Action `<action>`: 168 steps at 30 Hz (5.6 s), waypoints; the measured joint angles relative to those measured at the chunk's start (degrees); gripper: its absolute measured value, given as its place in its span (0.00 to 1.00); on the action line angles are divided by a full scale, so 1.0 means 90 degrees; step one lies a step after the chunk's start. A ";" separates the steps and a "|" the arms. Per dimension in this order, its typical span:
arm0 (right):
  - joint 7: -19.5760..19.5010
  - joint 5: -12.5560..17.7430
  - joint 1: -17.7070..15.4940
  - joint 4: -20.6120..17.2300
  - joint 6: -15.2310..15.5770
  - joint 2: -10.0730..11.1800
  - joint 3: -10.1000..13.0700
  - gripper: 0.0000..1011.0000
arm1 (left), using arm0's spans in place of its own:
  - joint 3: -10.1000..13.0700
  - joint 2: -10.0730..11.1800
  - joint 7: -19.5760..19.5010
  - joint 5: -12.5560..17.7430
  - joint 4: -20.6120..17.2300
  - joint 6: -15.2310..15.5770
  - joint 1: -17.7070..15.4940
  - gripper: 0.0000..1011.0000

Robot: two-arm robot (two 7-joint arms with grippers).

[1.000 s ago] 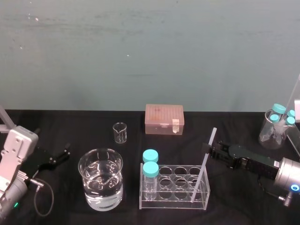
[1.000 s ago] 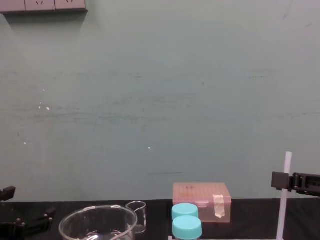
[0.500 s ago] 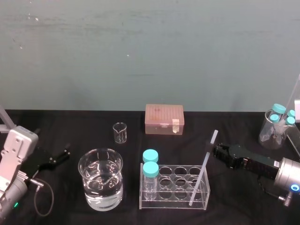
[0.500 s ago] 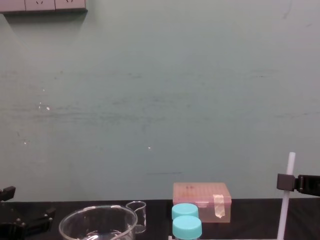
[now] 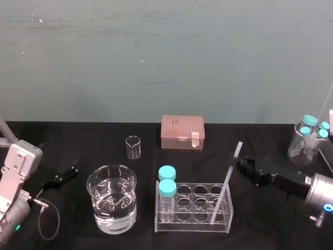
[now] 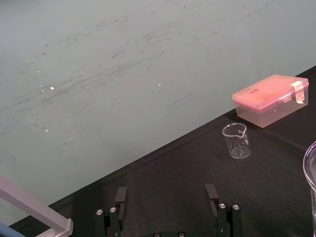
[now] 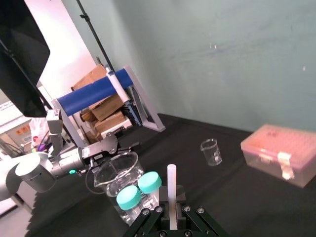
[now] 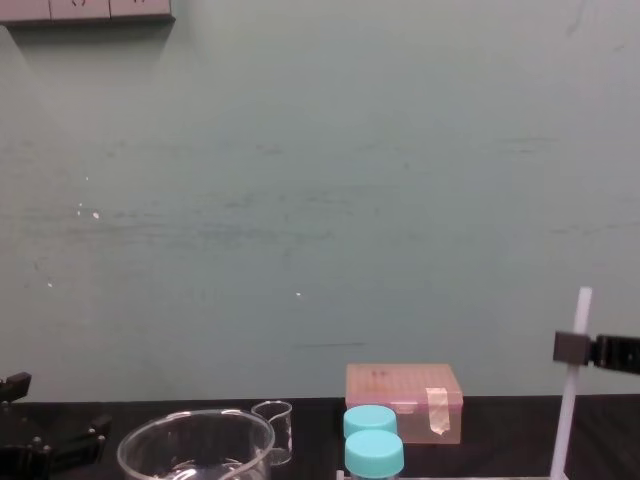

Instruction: Pick up the stirring rod with one hand, then place it down.

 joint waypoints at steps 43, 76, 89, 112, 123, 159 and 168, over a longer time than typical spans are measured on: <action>-0.2055 -0.1585 0.1592 -0.0277 0.0596 -0.0603 0.0285 0.07 | 0.0000 0.0000 0.0000 0.0000 0.0000 0.0000 0.0000 0.99; -0.2254 -0.2056 0.1744 -0.0138 0.0735 -0.1036 0.0352 0.07 | 0.0000 0.0000 0.0000 0.0000 0.0000 0.0000 0.0000 0.99; -0.2251 -0.2038 0.1752 -0.0128 0.0737 -0.1040 0.0348 0.07 | 0.0000 0.0000 0.0000 0.0000 0.0000 0.0000 -0.0001 0.99; -0.2249 -0.2029 0.1758 -0.0127 0.0742 -0.1040 0.0348 0.07 | 0.0000 0.0000 0.0000 0.0000 0.0000 0.0000 0.0000 0.99; -0.2249 -0.2029 0.1757 -0.0127 0.0742 -0.1040 0.0348 0.07 | 0.0000 0.0000 0.0000 0.0000 0.0000 0.0000 0.0000 0.99; -0.2249 -0.2029 0.1757 -0.0127 0.0741 -0.1040 0.0348 0.07 | 0.0000 0.0000 0.0000 0.0000 0.0000 0.0000 0.0000 0.99; -0.2249 -0.2029 0.1757 -0.0127 0.0741 -0.1040 0.0348 0.07 | 0.0000 0.0000 0.0000 0.0000 0.0000 0.0000 0.0000 0.99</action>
